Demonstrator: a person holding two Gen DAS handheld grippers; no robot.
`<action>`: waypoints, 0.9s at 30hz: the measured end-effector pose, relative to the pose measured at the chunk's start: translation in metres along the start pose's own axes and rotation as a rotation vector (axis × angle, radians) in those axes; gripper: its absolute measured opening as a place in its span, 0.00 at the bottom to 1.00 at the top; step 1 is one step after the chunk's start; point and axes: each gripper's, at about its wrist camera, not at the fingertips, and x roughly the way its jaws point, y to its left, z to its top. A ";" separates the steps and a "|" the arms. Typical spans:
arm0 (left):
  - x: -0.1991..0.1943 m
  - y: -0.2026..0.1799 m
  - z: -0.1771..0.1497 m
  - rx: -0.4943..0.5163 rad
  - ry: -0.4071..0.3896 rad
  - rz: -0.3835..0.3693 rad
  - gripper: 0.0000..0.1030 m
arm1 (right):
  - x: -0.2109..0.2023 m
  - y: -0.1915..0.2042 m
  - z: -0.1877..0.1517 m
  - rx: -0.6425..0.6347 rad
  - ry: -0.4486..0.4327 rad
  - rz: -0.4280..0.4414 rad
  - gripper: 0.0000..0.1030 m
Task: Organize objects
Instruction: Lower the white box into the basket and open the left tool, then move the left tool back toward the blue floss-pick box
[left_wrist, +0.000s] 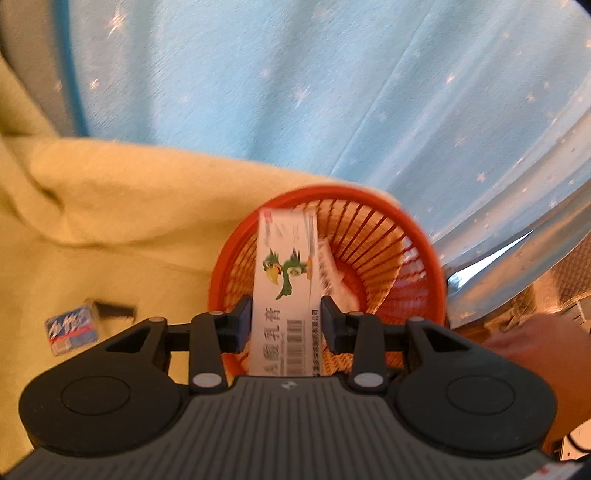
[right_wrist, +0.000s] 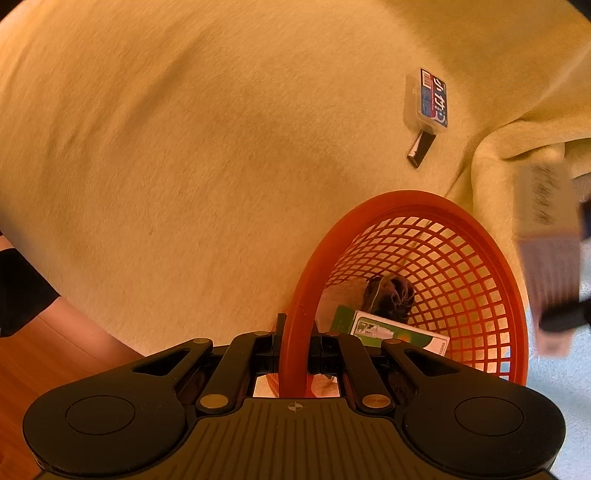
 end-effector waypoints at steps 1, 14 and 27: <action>0.001 -0.001 0.002 0.003 -0.012 -0.011 0.42 | 0.000 0.000 0.000 0.001 -0.001 0.000 0.02; -0.012 0.018 -0.011 -0.058 -0.011 0.058 0.42 | -0.001 -0.001 -0.002 0.001 -0.008 -0.001 0.03; -0.019 0.045 -0.038 -0.109 0.029 0.142 0.42 | -0.001 0.001 -0.001 -0.002 -0.005 -0.002 0.03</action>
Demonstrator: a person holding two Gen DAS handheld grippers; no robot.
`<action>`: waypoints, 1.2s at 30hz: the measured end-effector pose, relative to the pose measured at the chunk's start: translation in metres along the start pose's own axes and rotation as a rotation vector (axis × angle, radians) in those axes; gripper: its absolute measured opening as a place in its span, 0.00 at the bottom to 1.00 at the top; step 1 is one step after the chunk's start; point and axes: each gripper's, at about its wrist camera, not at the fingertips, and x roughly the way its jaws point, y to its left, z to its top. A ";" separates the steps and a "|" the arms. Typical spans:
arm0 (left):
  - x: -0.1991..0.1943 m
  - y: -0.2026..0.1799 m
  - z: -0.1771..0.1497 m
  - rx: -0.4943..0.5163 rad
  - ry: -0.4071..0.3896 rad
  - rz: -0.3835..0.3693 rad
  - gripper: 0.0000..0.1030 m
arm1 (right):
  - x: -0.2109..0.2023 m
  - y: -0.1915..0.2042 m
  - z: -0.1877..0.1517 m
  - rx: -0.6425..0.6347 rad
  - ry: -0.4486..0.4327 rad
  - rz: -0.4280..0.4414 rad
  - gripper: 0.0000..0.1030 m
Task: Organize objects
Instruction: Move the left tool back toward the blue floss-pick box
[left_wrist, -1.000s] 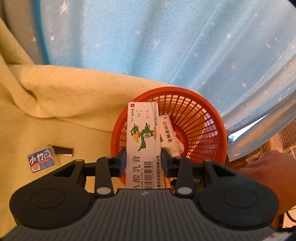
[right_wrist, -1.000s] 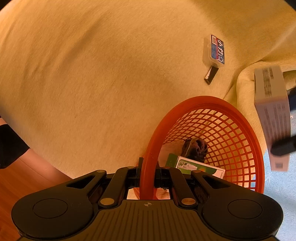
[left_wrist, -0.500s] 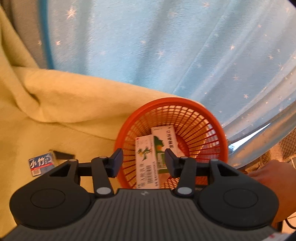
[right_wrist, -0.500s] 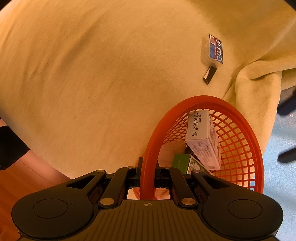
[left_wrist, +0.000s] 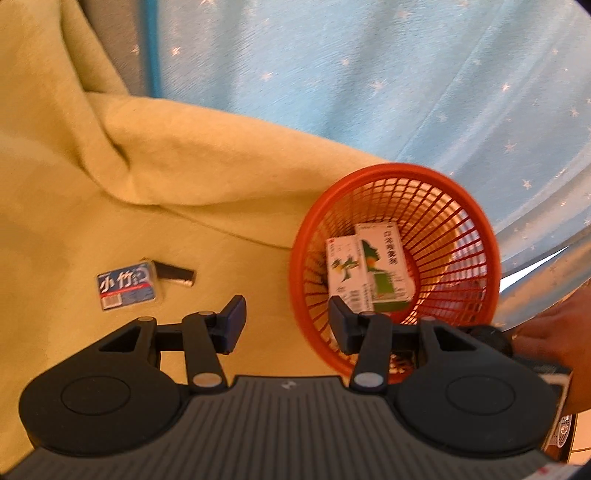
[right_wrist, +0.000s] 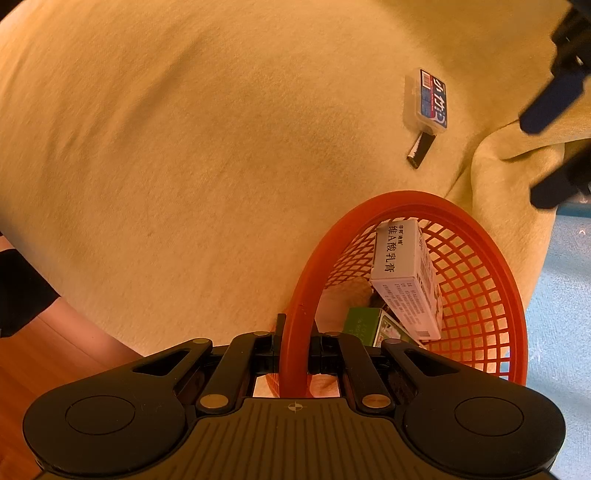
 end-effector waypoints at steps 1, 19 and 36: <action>0.000 0.002 -0.002 0.000 0.003 0.010 0.42 | 0.000 0.000 0.000 0.001 0.000 0.000 0.03; -0.001 0.057 -0.021 -0.097 0.046 0.153 0.53 | 0.001 0.000 0.002 -0.005 0.009 0.005 0.03; 0.008 0.076 -0.026 -0.169 0.051 0.194 0.73 | 0.001 -0.003 0.001 0.006 0.010 0.013 0.03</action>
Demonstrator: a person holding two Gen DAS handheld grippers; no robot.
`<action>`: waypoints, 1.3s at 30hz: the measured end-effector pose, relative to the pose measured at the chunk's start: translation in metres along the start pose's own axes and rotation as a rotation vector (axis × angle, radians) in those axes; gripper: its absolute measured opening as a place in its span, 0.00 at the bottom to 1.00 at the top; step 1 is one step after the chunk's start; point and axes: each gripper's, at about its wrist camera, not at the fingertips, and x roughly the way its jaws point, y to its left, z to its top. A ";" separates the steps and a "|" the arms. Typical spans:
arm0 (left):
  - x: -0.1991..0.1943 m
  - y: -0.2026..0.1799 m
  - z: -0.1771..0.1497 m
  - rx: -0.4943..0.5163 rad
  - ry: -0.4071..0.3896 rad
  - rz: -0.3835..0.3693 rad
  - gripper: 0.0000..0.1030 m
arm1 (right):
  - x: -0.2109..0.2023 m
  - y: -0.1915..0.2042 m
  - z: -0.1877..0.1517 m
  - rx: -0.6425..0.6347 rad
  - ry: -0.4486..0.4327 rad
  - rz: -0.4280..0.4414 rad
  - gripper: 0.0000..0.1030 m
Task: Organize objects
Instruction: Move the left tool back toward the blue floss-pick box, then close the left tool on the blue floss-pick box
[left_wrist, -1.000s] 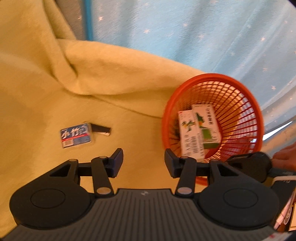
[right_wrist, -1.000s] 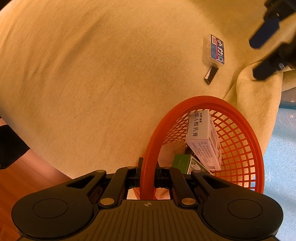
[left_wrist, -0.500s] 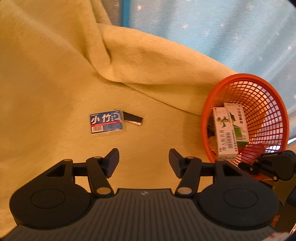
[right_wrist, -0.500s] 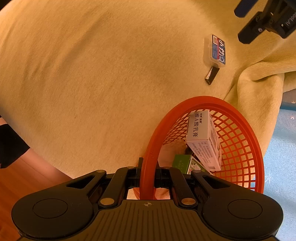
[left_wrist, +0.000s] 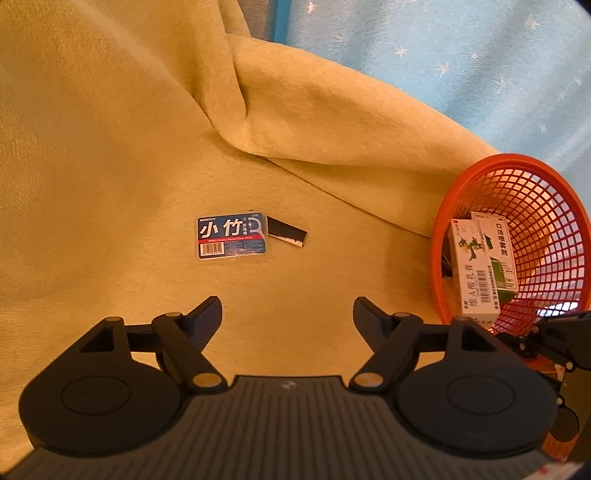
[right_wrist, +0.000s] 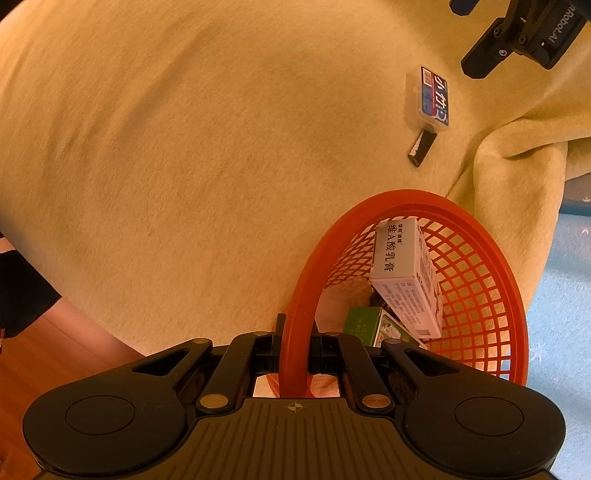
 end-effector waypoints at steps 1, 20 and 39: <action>0.002 0.001 0.000 -0.002 0.001 0.002 0.74 | 0.000 0.000 0.000 0.000 0.000 0.000 0.03; 0.057 0.034 0.024 -0.077 -0.032 0.089 0.92 | -0.002 -0.008 -0.001 0.041 0.003 0.020 0.03; 0.145 0.048 0.045 -0.061 -0.015 0.120 0.93 | -0.004 -0.017 -0.002 0.077 -0.018 0.051 0.03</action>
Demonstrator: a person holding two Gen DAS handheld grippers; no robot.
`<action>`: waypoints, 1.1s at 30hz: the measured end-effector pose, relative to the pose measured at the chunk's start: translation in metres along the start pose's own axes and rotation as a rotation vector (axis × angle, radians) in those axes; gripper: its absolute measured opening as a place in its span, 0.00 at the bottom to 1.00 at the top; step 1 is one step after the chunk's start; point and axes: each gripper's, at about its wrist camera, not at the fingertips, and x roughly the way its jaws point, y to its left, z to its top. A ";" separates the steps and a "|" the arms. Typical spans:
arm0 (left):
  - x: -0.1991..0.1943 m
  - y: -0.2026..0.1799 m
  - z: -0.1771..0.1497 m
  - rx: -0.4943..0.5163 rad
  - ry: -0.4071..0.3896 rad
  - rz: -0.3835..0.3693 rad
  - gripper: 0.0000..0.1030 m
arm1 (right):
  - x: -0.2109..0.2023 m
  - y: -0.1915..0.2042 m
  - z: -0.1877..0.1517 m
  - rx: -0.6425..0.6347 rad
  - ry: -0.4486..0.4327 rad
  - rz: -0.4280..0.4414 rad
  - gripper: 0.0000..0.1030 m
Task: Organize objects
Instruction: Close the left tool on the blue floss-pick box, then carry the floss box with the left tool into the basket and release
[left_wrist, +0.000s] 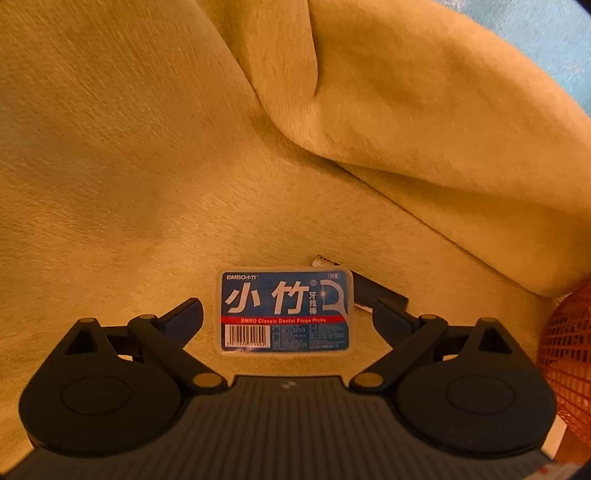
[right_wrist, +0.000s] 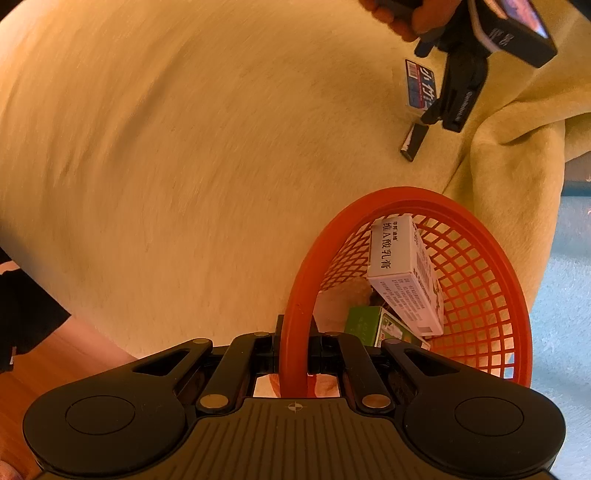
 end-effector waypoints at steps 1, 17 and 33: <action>0.003 0.000 0.000 0.001 0.003 0.000 0.92 | 0.000 0.000 0.000 0.002 -0.001 0.001 0.03; 0.001 0.002 -0.004 0.016 0.044 0.006 0.80 | 0.000 -0.001 -0.002 -0.007 -0.005 0.002 0.03; -0.120 -0.048 -0.018 0.147 -0.025 -0.177 0.80 | 0.002 0.004 -0.001 -0.016 0.003 -0.024 0.03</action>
